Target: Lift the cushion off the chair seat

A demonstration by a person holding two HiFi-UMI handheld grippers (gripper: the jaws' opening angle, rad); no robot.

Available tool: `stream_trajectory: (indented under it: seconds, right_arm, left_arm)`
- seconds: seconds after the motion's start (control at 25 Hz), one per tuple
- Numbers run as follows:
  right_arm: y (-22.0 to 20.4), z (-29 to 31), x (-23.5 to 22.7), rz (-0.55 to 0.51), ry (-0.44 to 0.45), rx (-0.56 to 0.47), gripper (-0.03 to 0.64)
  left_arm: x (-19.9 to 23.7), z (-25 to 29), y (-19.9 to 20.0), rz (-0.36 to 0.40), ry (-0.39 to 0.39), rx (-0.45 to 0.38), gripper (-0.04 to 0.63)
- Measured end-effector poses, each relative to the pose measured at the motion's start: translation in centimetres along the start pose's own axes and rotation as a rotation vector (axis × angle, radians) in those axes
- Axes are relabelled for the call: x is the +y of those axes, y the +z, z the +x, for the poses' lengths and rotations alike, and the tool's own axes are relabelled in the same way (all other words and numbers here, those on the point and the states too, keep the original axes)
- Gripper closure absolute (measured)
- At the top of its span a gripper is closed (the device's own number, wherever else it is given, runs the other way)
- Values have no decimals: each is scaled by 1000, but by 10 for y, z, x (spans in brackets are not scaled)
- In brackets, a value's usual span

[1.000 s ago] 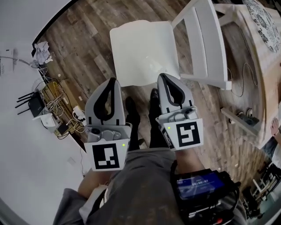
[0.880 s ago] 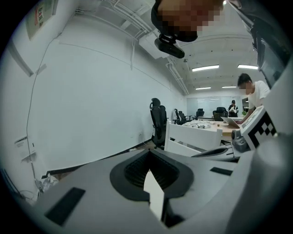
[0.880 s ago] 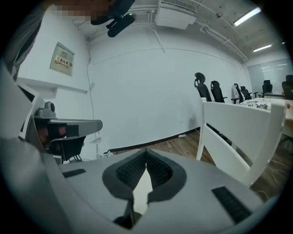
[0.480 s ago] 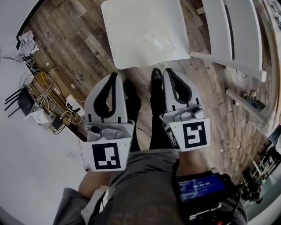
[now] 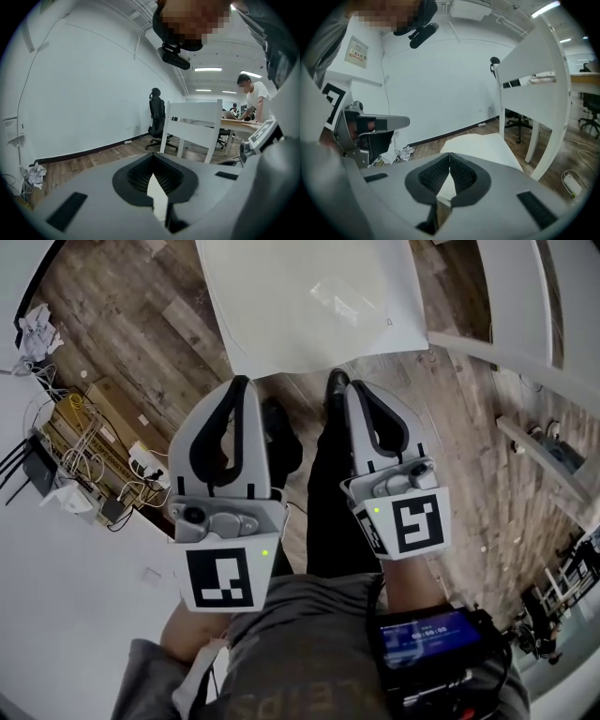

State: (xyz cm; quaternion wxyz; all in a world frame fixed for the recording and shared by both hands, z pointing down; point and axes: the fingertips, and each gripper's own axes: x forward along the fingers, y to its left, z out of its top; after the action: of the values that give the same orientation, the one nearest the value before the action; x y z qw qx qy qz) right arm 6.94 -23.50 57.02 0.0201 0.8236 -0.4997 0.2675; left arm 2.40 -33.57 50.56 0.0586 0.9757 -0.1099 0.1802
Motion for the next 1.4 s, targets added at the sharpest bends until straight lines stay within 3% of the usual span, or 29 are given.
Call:
stream_trajectory:
  seconds: [0.48,0.68,0.84,1.04,1.24,1.32,1.4]
  right_arm:
    - [-130,34,-23,101,-57,114,609]
    - [-163,50,-27,165,-55,134,607]
    - [-167,51,-21,283,-4,121,485]
    - [-161,60,-26,438,4,91,408]
    - [-152,74,-42,580,-12,31,410]
    - [-152,75,-45,624,-22,27,450]
    - [-155,73,-43,626,-33,37,536]
  left_arm:
    - [3,37,-91,-4,-45,48,589]
    - [10,52,-114,16,-48,55,589]
    - [15,48,-117,7,-32,63,589]
    - [11,44,-113,10,-43,62,589]
    - [22,48,-110,18,-27,62,589]
    - [29,47,-109,21,-15,63,589]
    - [33,46,-110,18,-4,70,589]
